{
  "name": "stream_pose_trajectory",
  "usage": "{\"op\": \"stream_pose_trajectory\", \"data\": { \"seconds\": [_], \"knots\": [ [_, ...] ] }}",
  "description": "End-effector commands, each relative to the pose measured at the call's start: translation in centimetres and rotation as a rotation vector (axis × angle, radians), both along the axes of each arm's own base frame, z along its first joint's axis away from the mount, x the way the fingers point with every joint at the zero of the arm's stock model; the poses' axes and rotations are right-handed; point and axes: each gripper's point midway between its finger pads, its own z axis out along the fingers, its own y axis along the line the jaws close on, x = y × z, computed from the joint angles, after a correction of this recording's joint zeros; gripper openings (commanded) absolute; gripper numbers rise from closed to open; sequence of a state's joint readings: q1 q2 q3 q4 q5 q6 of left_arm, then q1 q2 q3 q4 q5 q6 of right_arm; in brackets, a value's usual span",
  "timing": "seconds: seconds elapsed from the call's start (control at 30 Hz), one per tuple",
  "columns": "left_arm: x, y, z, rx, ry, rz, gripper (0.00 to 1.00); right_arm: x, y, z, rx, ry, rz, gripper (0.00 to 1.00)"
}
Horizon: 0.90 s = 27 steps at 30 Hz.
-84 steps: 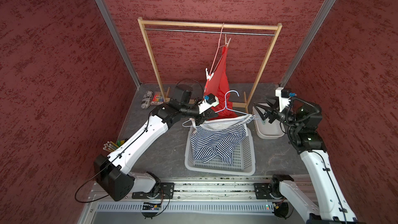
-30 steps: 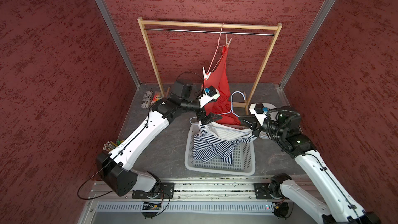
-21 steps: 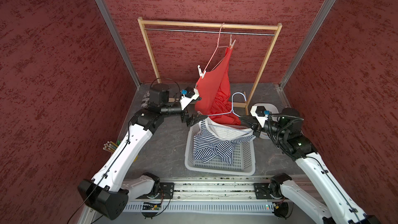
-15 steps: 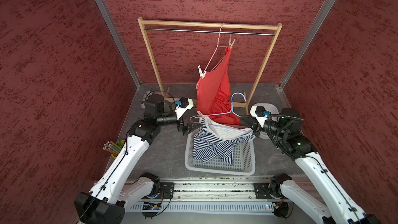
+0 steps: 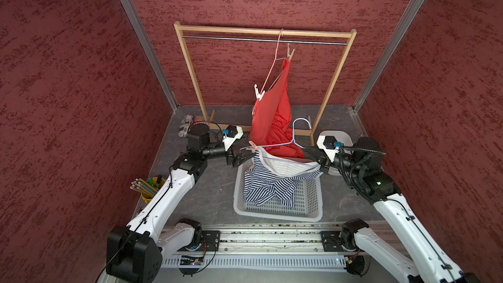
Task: Remove the clothespins securing tank tops to the hanger
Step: Remove the clothespin from the hanger.
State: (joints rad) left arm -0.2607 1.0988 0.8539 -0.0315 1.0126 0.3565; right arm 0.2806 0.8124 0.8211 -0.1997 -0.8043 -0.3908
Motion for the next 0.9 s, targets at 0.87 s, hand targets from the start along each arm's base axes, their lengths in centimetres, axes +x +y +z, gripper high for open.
{"op": "stream_pose_trajectory", "data": {
  "seconds": [0.87],
  "knots": [
    [-0.6, -1.1, 1.4, -0.069, 0.003, -0.132, 0.46, -0.5, 0.5, 0.6, 0.02, -0.02, 0.042, 0.0]
  ]
}}
